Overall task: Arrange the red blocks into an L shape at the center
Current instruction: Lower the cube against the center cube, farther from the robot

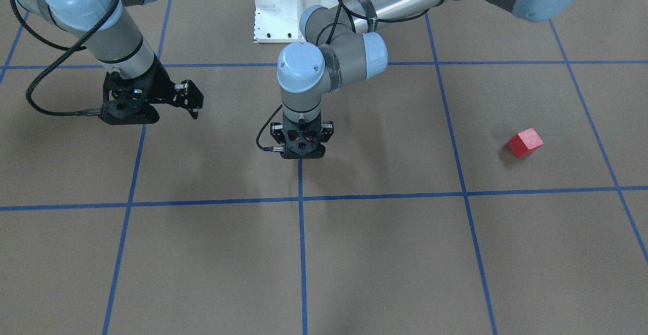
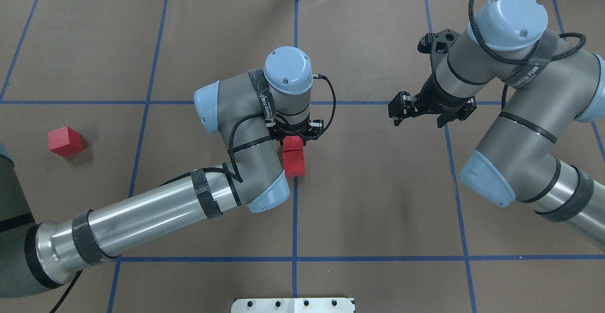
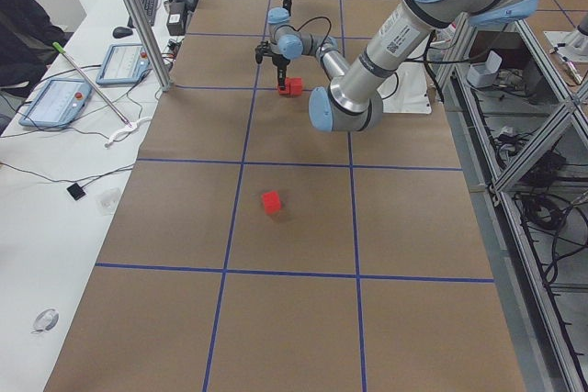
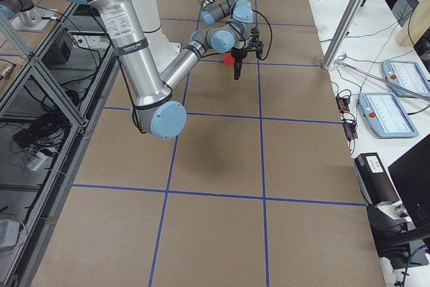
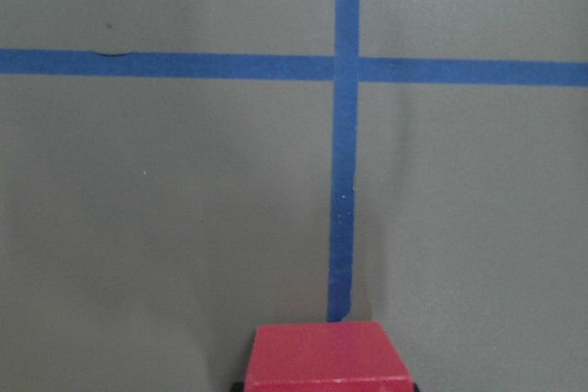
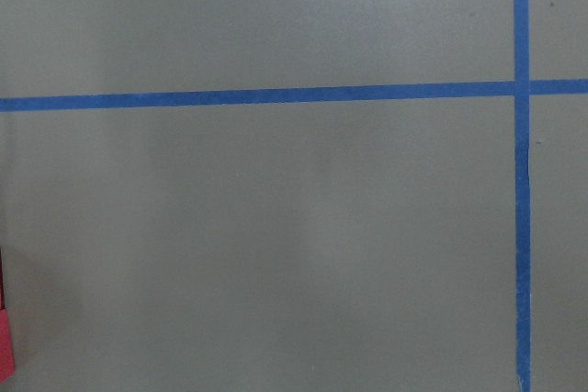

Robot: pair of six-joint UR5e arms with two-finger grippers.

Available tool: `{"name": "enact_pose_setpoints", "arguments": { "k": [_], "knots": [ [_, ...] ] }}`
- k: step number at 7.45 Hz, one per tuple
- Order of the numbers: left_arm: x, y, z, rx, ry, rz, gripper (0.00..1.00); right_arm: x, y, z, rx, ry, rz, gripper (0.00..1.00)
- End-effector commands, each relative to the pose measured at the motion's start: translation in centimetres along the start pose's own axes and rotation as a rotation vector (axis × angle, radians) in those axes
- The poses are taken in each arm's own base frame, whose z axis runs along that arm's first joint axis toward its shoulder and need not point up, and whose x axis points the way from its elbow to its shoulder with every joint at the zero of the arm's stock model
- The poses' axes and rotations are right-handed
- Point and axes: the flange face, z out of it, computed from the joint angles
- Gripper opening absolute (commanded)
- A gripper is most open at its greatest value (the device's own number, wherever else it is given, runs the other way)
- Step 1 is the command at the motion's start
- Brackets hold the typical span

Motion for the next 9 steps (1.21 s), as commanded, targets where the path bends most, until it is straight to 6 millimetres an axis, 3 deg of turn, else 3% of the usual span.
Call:
{"name": "enact_pose_setpoints", "arguments": {
  "k": [1,9],
  "knots": [
    [-0.08,0.01,0.05,0.000,-0.001,0.004,0.00,-0.03,0.03,-0.05,0.000,-0.001,-0.001,1.00],
    [0.35,0.81,0.42,-0.009,-0.001,0.011,0.00,-0.28,0.34,-0.69,0.006,-0.013,-0.007,1.00]
  ]
}}
